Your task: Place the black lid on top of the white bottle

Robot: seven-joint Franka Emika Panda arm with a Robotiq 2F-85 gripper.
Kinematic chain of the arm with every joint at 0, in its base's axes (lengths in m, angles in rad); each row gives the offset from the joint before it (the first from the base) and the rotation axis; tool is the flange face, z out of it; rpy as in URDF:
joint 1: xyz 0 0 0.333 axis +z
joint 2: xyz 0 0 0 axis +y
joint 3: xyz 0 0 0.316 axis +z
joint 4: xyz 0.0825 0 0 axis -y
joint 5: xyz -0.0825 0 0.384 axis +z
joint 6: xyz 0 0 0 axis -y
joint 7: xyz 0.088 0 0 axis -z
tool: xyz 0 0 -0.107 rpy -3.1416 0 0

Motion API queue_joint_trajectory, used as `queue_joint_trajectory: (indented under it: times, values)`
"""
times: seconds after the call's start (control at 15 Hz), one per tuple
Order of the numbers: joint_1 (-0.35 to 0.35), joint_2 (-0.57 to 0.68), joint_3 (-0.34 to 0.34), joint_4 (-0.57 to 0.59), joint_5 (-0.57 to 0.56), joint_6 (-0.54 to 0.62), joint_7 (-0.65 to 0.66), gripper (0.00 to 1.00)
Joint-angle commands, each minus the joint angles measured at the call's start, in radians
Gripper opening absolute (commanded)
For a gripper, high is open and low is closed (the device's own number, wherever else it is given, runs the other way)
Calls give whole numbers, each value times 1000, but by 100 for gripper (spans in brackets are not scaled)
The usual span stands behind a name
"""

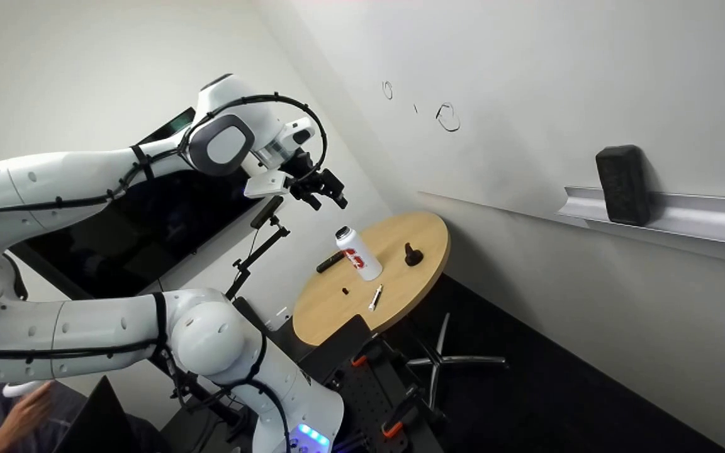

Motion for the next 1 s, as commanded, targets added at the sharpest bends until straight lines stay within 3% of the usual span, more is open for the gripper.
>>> queue_joint_trajectory:
  times: [0.0, 0.47, 0.67, 0.93]
  values:
    - [56, 151, 55, 19, 23, 182, -17, 100]
    - [185, 580, 127, 105, -2, 642, -75, 100]
    - [162, 774, 178, 203, -56, 707, -60, 100]
    - [115, 1035, 245, 390, -210, 696, 7, 100]
